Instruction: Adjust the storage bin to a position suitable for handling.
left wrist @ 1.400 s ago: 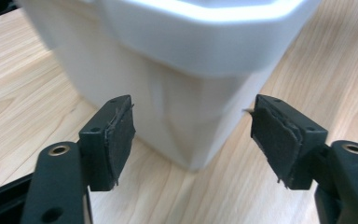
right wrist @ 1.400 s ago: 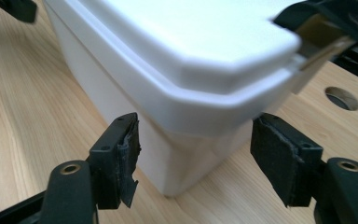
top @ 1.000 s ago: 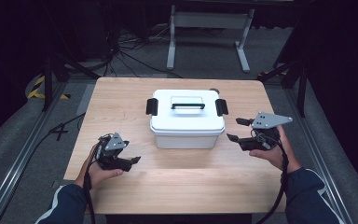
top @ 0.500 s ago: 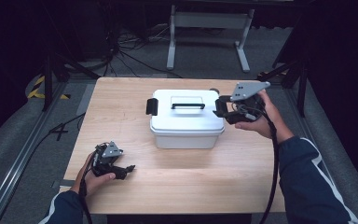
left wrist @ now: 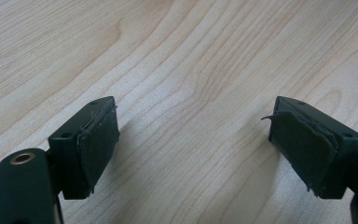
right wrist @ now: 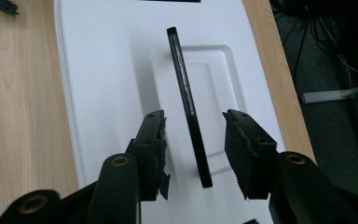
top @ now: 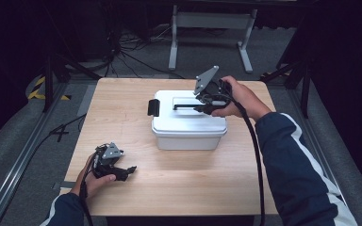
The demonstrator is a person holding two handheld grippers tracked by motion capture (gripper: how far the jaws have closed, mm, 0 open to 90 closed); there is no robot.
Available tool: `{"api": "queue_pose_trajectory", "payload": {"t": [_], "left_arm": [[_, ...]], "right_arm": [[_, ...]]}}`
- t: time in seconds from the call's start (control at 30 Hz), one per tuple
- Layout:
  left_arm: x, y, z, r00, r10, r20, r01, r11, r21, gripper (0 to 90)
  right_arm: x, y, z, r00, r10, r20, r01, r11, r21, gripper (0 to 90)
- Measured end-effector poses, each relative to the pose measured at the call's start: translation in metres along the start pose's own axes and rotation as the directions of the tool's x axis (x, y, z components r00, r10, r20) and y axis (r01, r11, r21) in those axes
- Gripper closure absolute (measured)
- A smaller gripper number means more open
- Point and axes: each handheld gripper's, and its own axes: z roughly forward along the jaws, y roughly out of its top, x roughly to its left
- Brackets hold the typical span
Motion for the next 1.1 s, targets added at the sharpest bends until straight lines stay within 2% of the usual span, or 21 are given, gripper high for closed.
{"api": "queue_pose_trajectory", "payload": {"t": [0.1,0.17,0.2,0.23,0.27,0.3,0.4,0.43,0.57,0.77,1.1], "left_arm": [[0.000,-0.001,-0.001,1.0000,0.002,0.000,-0.002,1.0000,0.004,16.6],[0.000,-0.001,-0.002,1.0000,0.006,0.000,-0.006,1.0000,0.001,16.6],[0.000,-0.002,-0.002,1.0000,0.008,-0.001,-0.008,1.0000,-0.002,16.6],[0.000,-0.002,-0.002,1.0000,0.008,-0.001,-0.008,1.0000,-0.003,16.6],[0.000,-0.002,-0.002,1.0000,0.008,-0.001,-0.008,1.0000,-0.003,16.6],[0.000,-0.002,-0.002,1.0000,0.008,-0.001,-0.008,1.0000,-0.003,16.6],[-0.001,-0.002,-0.003,1.0000,0.008,-0.003,-0.008,1.0000,0.001,16.6],[-0.001,-0.003,-0.003,1.0000,0.006,-0.004,-0.006,1.0000,0.000,16.7],[-0.002,-0.003,-0.003,1.0000,0.003,-0.002,-0.003,1.0000,0.002,16.6],[-0.001,-0.003,-0.003,1.0000,0.006,-0.005,-0.006,1.0000,0.000,16.6],[-0.002,-0.003,-0.003,1.0000,0.003,-0.006,-0.003,1.0000,-0.001,16.7]], "right_arm": [[-0.005,0.006,0.006,0.9998,-0.021,-0.003,0.021,0.999,0.034,61.9],[-0.005,0.008,0.011,0.9995,-0.015,-0.029,0.015,0.999,0.031,64.4],[-0.004,0.009,0.014,0.9986,-0.020,-0.048,0.022,0.999,0.049,66.3],[-0.003,0.013,0.022,0.9980,-0.042,-0.047,0.046,0.995,0.091,69.2],[-0.002,0.014,0.025,0.9978,-0.044,-0.049,0.049,0.994,0.101,71.4],[-0.002,0.014,0.025,0.9978,-0.044,-0.049,0.049,0.994,0.101,71.4],[-0.001,0.020,0.030,0.9971,-0.069,-0.032,0.072,0.992,0.104,80.7],[-0.002,0.021,0.030,0.9964,-0.074,-0.040,0.078,0.991,0.108,82.1],[-0.001,0.027,0.031,0.9942,-0.102,-0.035,0.106,0.984,0.142,83.1],[0.000,0.035,0.032,0.9894,-0.139,-0.043,0.145,0.968,0.206,84.1],[-0.003,0.038,0.027,0.9899,-0.140,-0.024,0.142,0.972,0.186,84.9]]}}
